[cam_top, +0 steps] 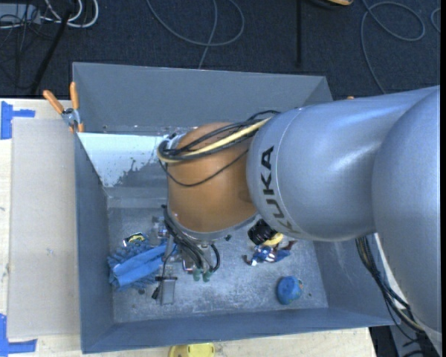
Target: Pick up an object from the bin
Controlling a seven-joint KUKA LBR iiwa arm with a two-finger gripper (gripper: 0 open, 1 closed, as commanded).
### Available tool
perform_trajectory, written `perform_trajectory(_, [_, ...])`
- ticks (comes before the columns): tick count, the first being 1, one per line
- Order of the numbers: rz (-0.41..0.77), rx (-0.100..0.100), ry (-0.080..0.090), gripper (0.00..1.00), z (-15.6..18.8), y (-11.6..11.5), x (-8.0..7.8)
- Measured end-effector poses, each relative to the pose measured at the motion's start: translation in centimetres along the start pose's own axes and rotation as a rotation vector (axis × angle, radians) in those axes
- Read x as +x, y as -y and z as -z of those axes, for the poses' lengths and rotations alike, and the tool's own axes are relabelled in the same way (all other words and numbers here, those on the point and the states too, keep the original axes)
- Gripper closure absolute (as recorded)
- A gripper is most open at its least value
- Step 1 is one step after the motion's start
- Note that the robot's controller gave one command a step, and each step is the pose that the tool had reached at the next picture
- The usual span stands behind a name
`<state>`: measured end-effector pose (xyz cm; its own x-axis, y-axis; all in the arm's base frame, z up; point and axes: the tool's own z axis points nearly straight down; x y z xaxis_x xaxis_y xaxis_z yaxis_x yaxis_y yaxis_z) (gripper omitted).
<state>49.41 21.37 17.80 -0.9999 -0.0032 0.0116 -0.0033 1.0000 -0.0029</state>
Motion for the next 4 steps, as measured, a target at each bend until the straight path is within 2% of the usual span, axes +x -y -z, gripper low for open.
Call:
perform_trajectory(1, [-0.005,-0.002,0.008,0.0,0.5,0.1,-0.2])
perform_trajectory(2, [0.076,-0.003,0.014,0.0,-3.0,-0.3,-1.9])
perform_trajectory(3, [0.405,-0.001,0.008,1.0,-7.9,0.4,-3.4])
perform_trajectory(4, [0.404,-0.001,0.008,1.0,-7.9,0.4,-3.4])
